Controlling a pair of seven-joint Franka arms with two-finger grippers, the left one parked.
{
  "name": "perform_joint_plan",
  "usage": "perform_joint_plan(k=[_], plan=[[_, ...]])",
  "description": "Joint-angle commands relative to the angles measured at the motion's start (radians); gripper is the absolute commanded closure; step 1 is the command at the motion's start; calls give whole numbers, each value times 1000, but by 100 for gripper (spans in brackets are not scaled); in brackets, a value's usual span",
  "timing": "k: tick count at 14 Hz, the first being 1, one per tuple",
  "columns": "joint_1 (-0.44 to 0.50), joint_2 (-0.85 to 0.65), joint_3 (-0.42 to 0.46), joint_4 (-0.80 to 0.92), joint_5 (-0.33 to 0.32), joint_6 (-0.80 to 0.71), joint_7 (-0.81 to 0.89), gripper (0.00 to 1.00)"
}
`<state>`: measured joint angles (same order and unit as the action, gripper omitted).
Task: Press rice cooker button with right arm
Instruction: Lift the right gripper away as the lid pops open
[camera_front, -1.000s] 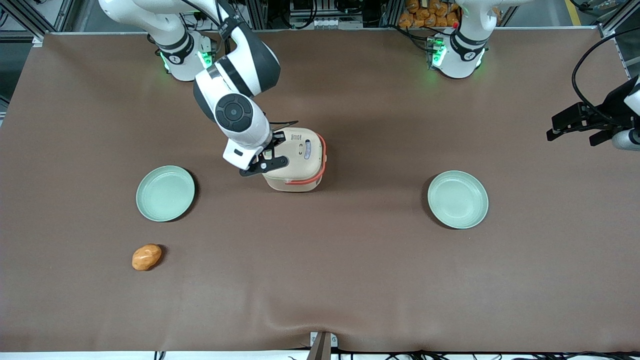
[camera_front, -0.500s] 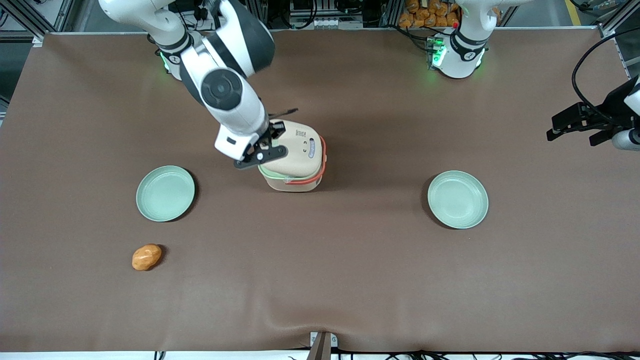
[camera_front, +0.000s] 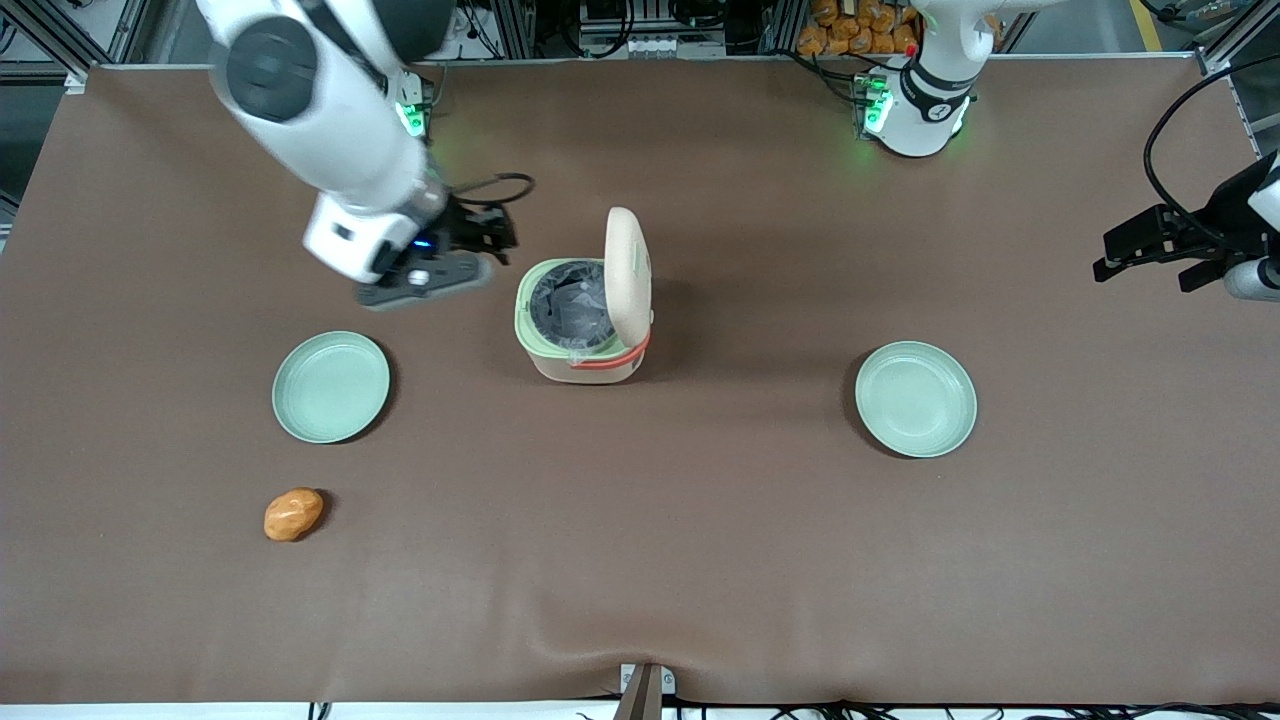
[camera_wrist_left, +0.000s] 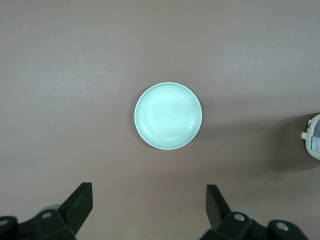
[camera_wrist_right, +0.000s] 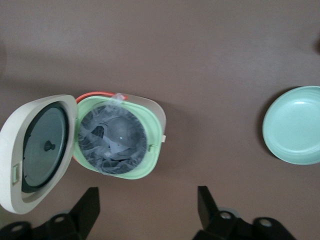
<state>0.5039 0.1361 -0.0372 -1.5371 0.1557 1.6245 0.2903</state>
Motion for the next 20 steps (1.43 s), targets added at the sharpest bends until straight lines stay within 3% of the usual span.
perform_joint_plan(k=[1,5,7,10,16,20], plan=[[-140,-73,33,9,-11,-81,-6,0],[-327,-116,62,43,-42,-160,-77,0],[-405,-134,59,42,-47,-190,-216,0],[-432,-148,54,35,-155,-201,-278,0],[-459,-164,36,34,-168,-201,-277,0],[-453,-162,-30,34,-163,-236,-277,0]])
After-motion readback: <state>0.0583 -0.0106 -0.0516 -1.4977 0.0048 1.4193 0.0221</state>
